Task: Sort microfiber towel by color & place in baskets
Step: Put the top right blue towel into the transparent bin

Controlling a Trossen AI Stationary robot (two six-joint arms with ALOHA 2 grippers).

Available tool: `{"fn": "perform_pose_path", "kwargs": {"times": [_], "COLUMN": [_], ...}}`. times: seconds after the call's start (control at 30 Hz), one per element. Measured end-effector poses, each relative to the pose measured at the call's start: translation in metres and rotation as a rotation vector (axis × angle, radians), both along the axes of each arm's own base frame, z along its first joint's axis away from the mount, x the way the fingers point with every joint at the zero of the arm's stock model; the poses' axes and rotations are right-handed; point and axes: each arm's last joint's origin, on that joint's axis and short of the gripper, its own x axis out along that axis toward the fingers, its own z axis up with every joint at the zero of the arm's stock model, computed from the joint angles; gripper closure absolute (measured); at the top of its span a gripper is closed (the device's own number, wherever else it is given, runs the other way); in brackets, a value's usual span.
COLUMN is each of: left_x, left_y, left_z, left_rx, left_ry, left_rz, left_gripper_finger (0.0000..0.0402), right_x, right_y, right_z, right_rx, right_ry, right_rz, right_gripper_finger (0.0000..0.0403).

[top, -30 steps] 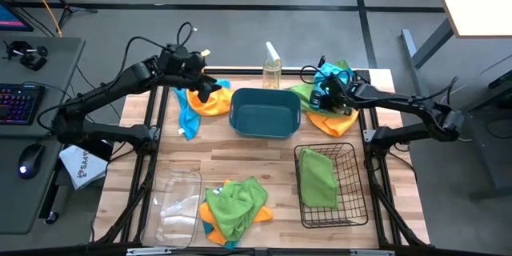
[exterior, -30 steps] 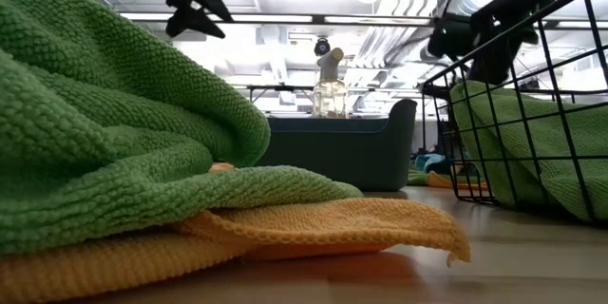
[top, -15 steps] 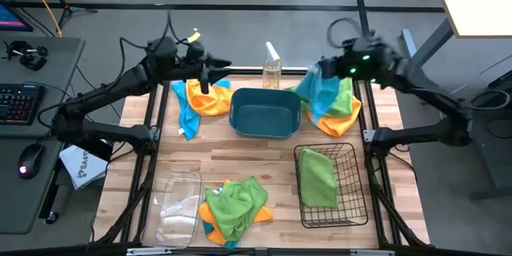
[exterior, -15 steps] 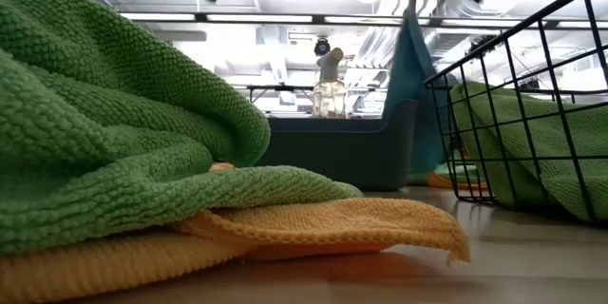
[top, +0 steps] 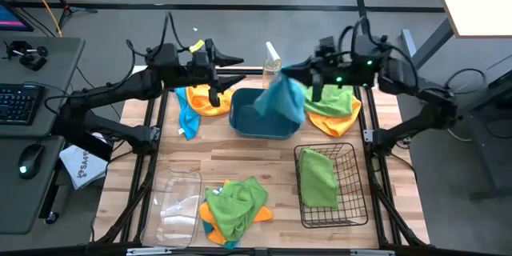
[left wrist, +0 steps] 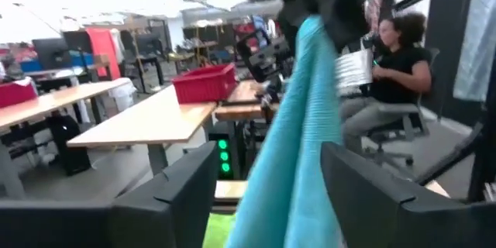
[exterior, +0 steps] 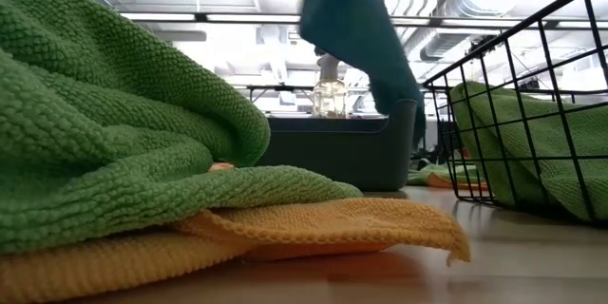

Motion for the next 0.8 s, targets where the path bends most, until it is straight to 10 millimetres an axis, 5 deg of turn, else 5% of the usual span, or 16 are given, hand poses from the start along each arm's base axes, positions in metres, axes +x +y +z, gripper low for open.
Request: {"fn": "perform_pose_path", "kwargs": {"times": [0.3,0.5,0.8], "left_x": [0.009,0.005,0.004], "left_y": [-0.009,-0.013,-0.014], "left_z": [0.015,0.016,0.016], "left_rx": [-0.158,-0.279,-0.319], "left_ry": [0.077,0.114,0.118], "left_rz": [-0.166,-0.475,-0.484], "left_gripper_finger": [0.0110,0.0108,0.0108], "right_x": [0.042,0.064,0.098], "right_y": [0.018,0.020,0.020], "right_z": [0.009,0.010,0.007], "right_rx": [-0.106,-0.118,-0.131], "right_ry": [-0.007,-0.023,-0.062], "right_rz": [0.166,0.254,0.350], "right_gripper_finger": [0.0403,0.0403,0.0403]}}
